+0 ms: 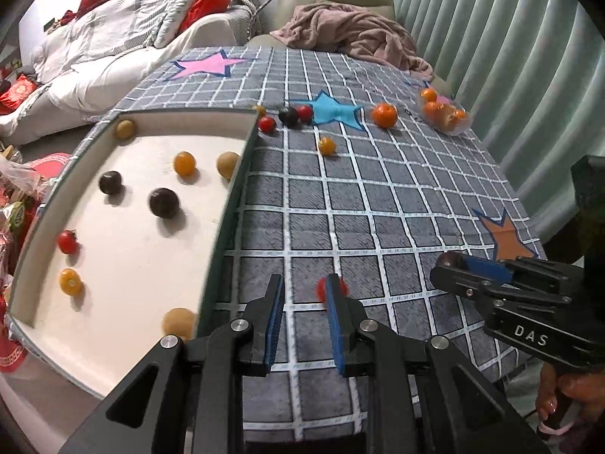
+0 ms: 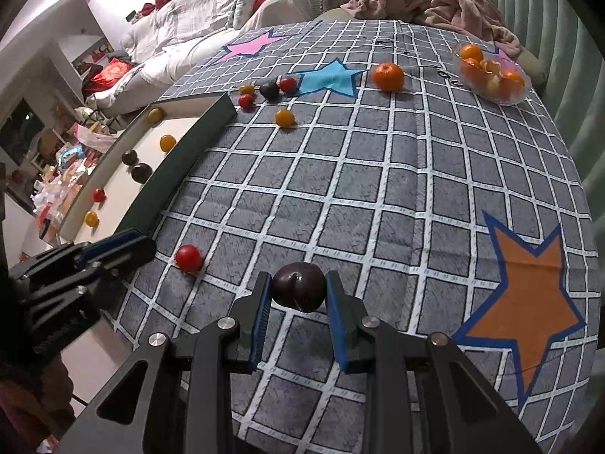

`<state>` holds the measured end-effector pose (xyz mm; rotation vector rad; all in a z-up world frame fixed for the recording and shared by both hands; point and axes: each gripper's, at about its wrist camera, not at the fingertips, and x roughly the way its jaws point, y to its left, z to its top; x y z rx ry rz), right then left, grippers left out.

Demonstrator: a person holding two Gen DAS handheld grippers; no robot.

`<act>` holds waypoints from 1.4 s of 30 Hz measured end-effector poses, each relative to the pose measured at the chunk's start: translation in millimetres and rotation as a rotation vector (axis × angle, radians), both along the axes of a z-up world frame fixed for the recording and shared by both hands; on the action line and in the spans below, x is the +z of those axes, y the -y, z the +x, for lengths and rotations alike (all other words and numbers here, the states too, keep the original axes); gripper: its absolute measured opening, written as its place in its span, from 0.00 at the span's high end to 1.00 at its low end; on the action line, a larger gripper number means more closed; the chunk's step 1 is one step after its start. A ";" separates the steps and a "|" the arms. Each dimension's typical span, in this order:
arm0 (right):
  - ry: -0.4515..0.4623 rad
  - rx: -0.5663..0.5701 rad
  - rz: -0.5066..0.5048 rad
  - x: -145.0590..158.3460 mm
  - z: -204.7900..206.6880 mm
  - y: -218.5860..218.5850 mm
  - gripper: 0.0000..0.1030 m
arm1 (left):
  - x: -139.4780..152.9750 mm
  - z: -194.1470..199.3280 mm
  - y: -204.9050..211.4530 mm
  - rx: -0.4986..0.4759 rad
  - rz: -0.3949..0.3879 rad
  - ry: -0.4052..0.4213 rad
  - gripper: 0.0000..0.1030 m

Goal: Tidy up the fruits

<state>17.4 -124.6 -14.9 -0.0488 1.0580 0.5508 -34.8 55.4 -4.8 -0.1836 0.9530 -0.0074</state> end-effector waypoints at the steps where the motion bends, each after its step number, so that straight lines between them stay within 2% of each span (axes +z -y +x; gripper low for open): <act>1: 0.004 0.002 -0.001 1.6 -0.4 -1.5 0.70 | 3.4 -2.1 -4.8 0.008 -0.001 0.010 0.77; 5: 0.012 0.011 -0.002 4.8 -0.8 -10.4 0.70 | 13.3 -6.8 -22.5 0.038 0.001 0.035 0.77; 7: 0.009 0.016 0.000 3.7 -0.9 -13.9 0.70 | 12.7 -6.2 -17.2 0.011 0.017 0.028 0.77; 11: 0.004 0.011 0.006 0.9 -3.9 -12.0 0.70 | -3.2 -1.9 11.1 -0.064 0.081 0.000 0.76; 17: -0.005 -0.017 0.007 -3.4 -4.7 4.3 0.70 | -29.7 5.9 28.2 -0.074 0.089 -0.056 0.75; 20: -0.014 -0.031 0.014 -9.5 -3.2 10.6 0.70 | -29.7 5.1 30.5 -0.049 0.115 -0.033 0.29; 22: -0.019 -0.034 0.020 -13.6 -3.6 11.6 0.70 | -25.9 3.7 30.5 -0.034 0.135 0.004 0.29; 32: -0.014 -0.042 0.024 -20.7 -6.5 14.7 0.70 | -33.1 19.8 42.6 -0.062 0.171 -0.020 0.29; 41: -0.009 -0.060 0.040 -21.3 -6.7 23.4 0.70 | -43.1 25.8 47.6 -0.059 0.156 -0.039 0.29; 42: -0.009 -0.060 0.039 -21.3 -6.7 23.4 0.70 | -43.2 25.6 46.8 -0.057 0.147 -0.041 0.32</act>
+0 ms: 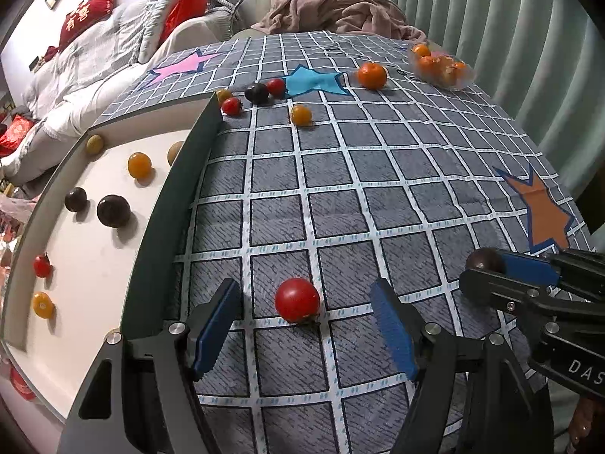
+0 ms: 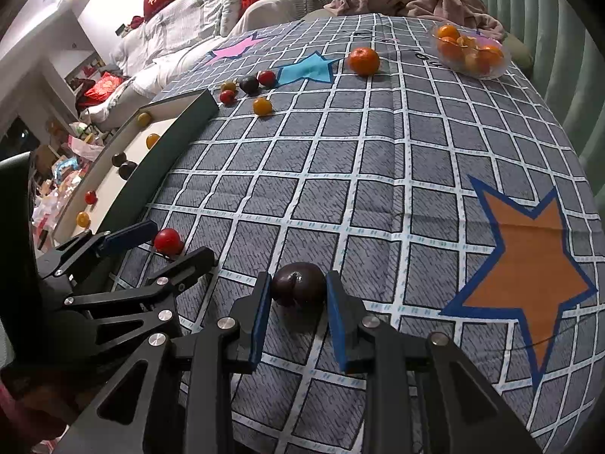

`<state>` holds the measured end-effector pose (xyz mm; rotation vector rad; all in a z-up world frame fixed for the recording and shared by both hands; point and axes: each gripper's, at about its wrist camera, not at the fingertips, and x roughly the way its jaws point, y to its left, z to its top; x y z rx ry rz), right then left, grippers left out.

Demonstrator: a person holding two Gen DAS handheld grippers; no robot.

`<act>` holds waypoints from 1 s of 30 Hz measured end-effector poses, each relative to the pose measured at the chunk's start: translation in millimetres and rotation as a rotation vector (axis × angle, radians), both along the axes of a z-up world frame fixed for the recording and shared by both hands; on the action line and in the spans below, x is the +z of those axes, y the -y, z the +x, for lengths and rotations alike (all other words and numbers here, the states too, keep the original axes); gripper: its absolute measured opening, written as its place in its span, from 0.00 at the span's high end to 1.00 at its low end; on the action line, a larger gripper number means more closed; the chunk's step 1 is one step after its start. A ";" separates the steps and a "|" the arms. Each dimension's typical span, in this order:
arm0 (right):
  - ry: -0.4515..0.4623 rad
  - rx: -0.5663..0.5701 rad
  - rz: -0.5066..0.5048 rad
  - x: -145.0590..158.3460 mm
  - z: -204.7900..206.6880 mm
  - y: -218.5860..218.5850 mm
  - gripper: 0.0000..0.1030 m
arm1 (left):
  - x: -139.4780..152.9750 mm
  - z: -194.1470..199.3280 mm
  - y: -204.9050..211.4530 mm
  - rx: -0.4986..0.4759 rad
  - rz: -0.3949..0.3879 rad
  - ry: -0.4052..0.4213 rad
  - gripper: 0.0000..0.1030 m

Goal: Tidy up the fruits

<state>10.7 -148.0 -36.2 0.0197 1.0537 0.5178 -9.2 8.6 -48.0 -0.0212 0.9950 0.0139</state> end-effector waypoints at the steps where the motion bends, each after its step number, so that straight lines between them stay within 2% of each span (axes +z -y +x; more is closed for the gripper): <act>1: 0.001 0.000 0.000 0.1 0.1 0.2 0.70 | 0.1 -0.1 -0.2 -0.001 -0.008 0.001 0.34; 5: -0.001 -0.001 0.001 0.0 -0.3 0.5 0.70 | 2.2 -0.2 2.1 -0.005 -0.004 0.011 0.59; 7: -0.001 -0.001 0.001 0.3 -0.7 0.7 0.69 | 2.9 -0.3 1.5 0.004 -0.006 0.014 0.67; 8: -0.001 0.000 0.001 0.2 -0.5 0.6 0.69 | 3.3 -0.8 0.4 0.010 -0.006 0.016 0.76; 20: 0.000 -0.006 0.012 3.8 -4.3 2.4 0.69 | 7.5 -9.9 -9.4 0.021 -0.067 -0.011 0.78; 30: 0.011 0.008 0.024 17.5 -4.5 -5.5 0.69 | 32.8 -19.9 -19.4 0.015 -0.114 0.035 0.78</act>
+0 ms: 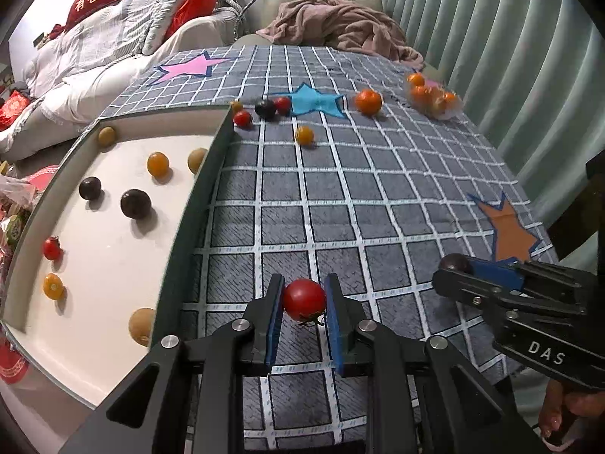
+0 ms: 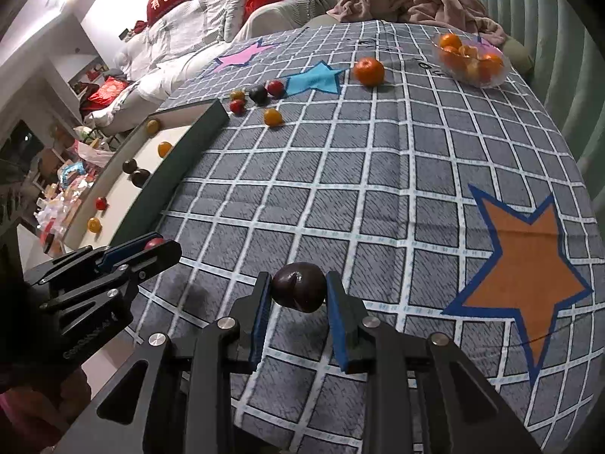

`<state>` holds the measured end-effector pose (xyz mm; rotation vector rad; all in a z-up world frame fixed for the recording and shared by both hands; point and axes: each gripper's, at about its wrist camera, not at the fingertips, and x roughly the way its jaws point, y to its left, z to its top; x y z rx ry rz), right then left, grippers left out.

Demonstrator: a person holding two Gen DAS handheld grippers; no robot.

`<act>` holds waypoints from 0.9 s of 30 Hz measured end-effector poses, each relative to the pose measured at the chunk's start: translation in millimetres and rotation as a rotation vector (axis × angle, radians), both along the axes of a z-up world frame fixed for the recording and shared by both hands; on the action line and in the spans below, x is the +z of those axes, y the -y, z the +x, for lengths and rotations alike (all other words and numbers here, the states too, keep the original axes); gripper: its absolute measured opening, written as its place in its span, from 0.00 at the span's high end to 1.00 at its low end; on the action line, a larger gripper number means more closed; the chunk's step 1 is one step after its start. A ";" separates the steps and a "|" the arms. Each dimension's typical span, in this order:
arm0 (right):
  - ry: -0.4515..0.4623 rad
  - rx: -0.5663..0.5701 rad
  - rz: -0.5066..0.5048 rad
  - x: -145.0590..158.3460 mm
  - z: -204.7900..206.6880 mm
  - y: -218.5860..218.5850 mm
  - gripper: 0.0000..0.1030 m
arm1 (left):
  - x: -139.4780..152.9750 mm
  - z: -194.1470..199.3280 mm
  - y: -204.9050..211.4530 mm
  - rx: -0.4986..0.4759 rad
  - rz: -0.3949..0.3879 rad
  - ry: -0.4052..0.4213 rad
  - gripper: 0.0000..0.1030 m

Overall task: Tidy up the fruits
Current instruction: 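Carry the red tomato and plum into the white tray and open both tools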

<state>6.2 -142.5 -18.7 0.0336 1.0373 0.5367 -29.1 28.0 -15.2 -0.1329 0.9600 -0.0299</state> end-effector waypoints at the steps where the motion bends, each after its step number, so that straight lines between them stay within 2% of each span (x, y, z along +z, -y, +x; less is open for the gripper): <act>1: 0.002 0.003 0.002 2.5 0.2 -1.9 0.69 | 2.5 -0.4 -1.9 0.002 -0.005 0.005 0.78; 8: 0.024 0.044 0.007 20.5 2.4 -23.3 0.69 | 23.6 -6.8 -22.9 0.033 -0.026 0.049 0.78; 15: 0.049 0.118 0.009 40.7 6.7 -62.3 0.69 | 36.1 -13.1 -63.8 0.104 0.006 0.075 0.78; 21: 0.079 0.211 -0.008 56.8 12.6 -111.1 0.69 | 36.6 -15.9 -108.0 0.197 0.031 0.070 0.78; 27: 0.085 0.290 -0.029 59.8 21.4 -157.1 0.69 | 21.2 -7.6 -144.6 0.270 0.057 0.023 0.78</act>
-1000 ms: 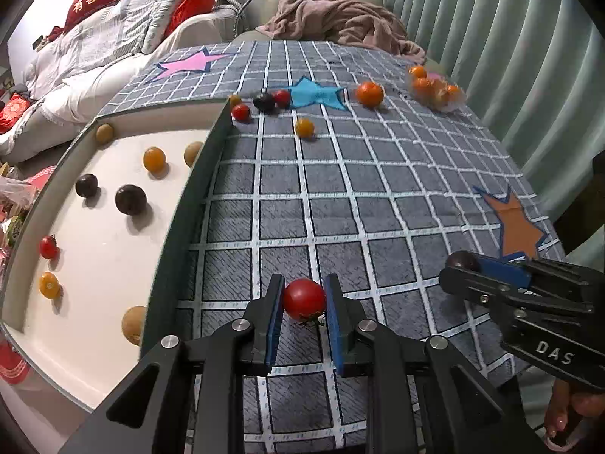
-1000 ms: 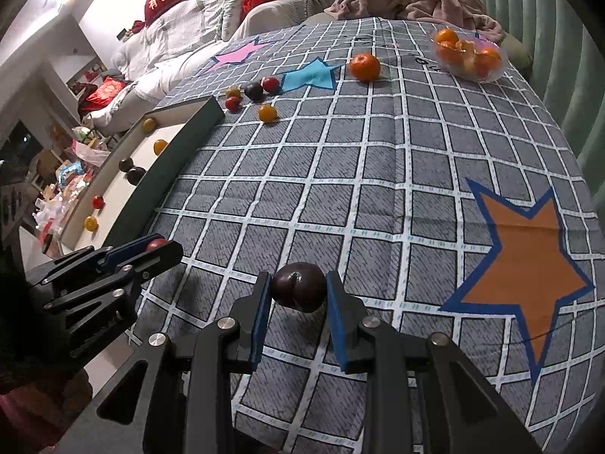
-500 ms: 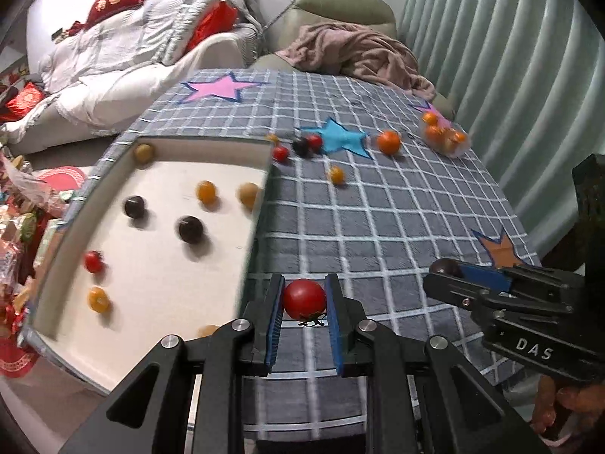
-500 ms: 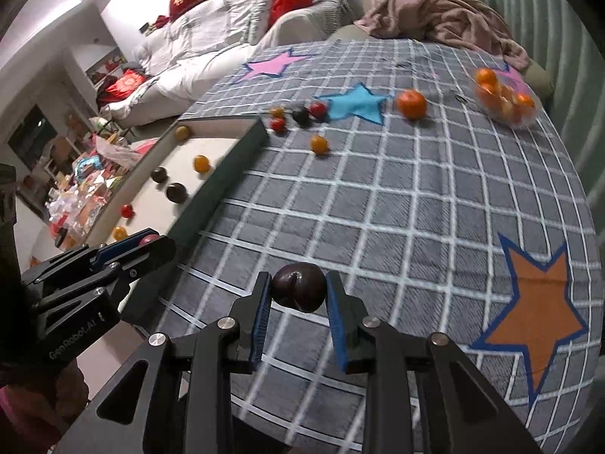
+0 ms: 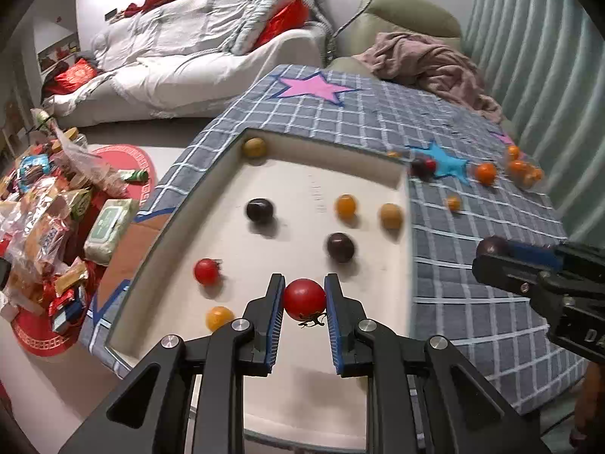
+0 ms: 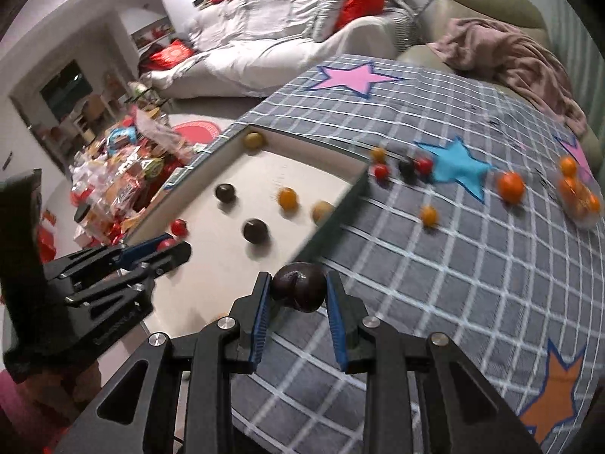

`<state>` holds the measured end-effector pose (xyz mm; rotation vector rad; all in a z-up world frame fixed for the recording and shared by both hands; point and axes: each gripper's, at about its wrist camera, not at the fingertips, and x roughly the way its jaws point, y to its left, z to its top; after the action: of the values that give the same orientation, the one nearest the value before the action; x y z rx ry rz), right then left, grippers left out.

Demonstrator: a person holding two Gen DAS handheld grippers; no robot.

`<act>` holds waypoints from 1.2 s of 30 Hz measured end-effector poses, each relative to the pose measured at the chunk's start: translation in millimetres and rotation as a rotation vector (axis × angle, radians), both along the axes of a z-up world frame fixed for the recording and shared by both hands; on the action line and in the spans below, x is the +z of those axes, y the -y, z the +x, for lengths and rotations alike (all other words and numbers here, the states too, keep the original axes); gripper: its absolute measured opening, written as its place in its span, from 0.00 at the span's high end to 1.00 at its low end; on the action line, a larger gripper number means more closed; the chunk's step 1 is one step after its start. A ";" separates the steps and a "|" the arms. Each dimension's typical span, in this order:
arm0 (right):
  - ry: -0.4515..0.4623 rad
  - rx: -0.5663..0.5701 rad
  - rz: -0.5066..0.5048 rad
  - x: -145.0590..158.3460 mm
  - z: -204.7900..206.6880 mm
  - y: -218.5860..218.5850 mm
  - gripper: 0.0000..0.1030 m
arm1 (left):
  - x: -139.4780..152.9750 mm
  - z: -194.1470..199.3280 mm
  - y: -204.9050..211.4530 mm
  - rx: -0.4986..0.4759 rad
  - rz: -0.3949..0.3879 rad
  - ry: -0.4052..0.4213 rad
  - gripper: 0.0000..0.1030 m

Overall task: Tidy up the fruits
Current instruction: 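Carry the red tomato and plum into the white tray and open both tools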

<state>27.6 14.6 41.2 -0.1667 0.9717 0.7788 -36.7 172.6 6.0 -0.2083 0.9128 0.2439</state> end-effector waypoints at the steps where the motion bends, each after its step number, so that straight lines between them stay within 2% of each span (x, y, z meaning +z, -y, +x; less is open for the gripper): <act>1: 0.002 0.013 -0.007 -0.7 1.5 -8.0 0.69 | -3.4 1.5 -2.3 0.005 0.002 -0.006 0.78; 11: 0.007 0.124 -0.121 -28.2 8.6 -58.4 0.69 | -36.9 18.9 -14.1 0.029 0.004 -0.095 0.78; 16: 0.040 0.190 -0.208 -45.6 5.4 -73.8 0.69 | -44.7 23.5 -17.1 0.030 0.007 -0.121 0.78; 24: 0.093 0.303 -0.292 -58.8 -3.4 -87.3 0.69 | -46.4 25.3 -14.1 0.008 0.036 -0.126 0.78; 29: 0.133 0.314 -0.290 -54.6 -8.2 -85.5 0.57 | -46.4 22.9 -16.3 0.015 0.032 -0.117 0.77; 33: 0.163 0.306 -0.270 -45.3 -10.3 -79.0 0.39 | -45.6 20.4 -20.4 0.029 0.015 -0.117 0.77; 34: 0.166 0.302 -0.264 -43.2 -10.4 -77.7 0.37 | -45.3 19.4 -21.1 0.031 0.012 -0.118 0.74; 36: 0.176 0.289 -0.262 -39.7 -10.5 -73.6 0.36 | -40.8 15.5 -21.9 0.051 0.037 -0.095 0.34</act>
<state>17.1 88.2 1.5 -0.6047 0.8890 0.8811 -21.2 194.5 -34.8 -0.1868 0.9973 0.3201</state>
